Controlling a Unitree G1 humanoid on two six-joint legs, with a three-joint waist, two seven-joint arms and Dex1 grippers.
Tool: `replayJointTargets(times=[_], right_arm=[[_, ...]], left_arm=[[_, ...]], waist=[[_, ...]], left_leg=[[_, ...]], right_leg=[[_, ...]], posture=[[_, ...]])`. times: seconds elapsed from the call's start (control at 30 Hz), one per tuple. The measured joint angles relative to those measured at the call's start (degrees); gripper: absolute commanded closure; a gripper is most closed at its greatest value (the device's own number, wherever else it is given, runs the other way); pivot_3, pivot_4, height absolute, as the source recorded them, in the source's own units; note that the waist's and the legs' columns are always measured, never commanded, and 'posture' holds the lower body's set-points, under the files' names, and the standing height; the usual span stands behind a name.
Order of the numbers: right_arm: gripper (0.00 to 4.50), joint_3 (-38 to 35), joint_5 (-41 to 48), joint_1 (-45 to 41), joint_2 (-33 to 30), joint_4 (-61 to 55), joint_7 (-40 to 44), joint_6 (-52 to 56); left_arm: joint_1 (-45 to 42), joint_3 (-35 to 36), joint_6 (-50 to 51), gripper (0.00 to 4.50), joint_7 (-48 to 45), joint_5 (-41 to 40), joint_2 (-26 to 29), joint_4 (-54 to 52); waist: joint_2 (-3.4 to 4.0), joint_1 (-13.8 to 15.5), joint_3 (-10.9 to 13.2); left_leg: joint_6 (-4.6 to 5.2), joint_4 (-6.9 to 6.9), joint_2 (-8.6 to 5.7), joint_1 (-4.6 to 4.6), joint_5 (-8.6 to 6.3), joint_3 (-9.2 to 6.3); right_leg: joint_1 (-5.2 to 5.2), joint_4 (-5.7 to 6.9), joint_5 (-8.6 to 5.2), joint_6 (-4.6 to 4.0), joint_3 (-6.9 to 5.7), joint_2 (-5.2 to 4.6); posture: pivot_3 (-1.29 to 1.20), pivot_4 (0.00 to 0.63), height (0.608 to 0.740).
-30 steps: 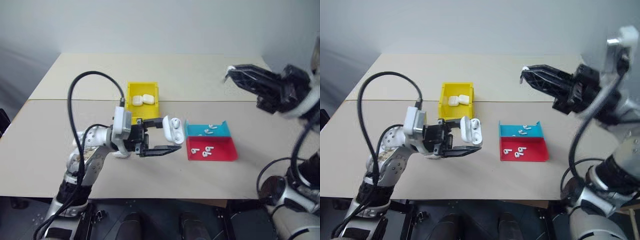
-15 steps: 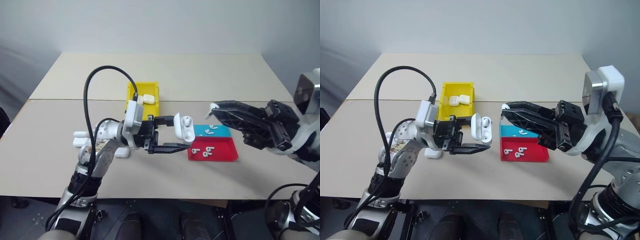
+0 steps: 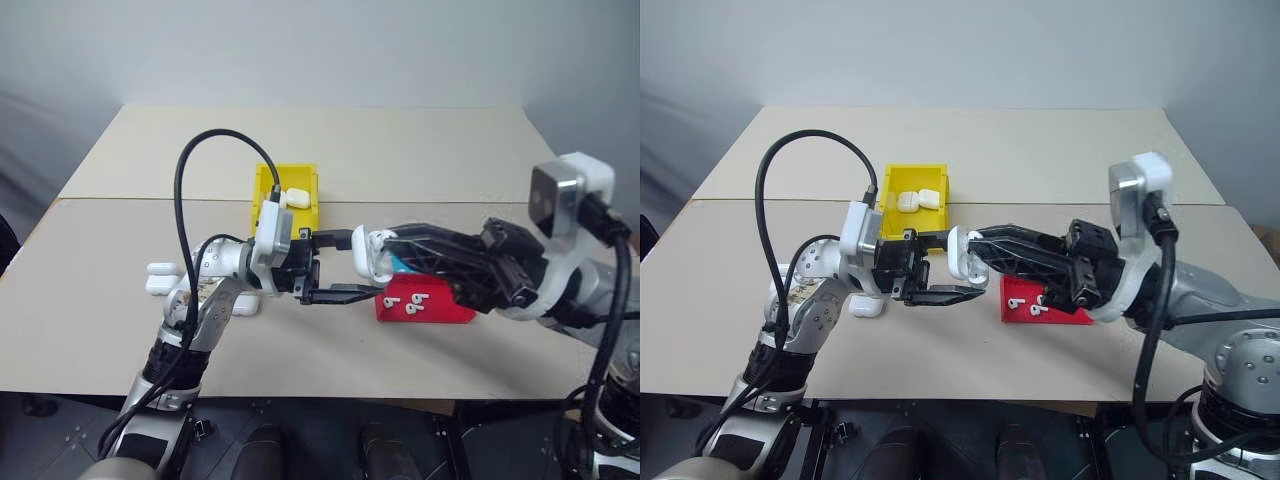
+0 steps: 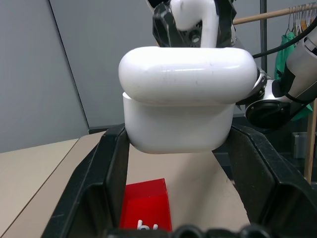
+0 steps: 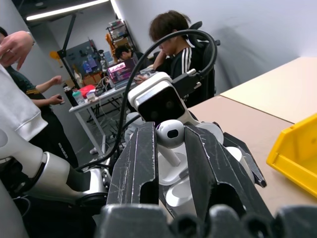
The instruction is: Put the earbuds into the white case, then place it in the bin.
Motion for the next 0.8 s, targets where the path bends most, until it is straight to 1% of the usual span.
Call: replayJointTargets(times=[0.33,0.8], right_arm=[[3.89,1.69,0.09,2.96,-4.51,0.01,0.36,-3.35],[3.89,2.60,0.64,5.95,-6.73,-0.20,1.20,-6.26]], left_arm=[[0.62,0.05,-1.02,1.80,0.32,0.63,-0.30,0.11],[0.71,0.03,-2.84,1.80,0.53,2.46,-1.65,2.32]], waist=[[-0.02,0.02,0.01],[-0.03,0.09,0.01]], left_leg=[[0.00,0.00,0.00,0.01,0.00,0.00],[0.00,0.01,0.00,0.00,0.00,-0.01]], right_leg=[[0.00,0.00,0.00,0.00,0.00,0.00],[0.00,-0.02,0.00,0.00,0.00,0.00]], posture=[[0.00,0.150,0.740],[0.00,0.150,0.740]])
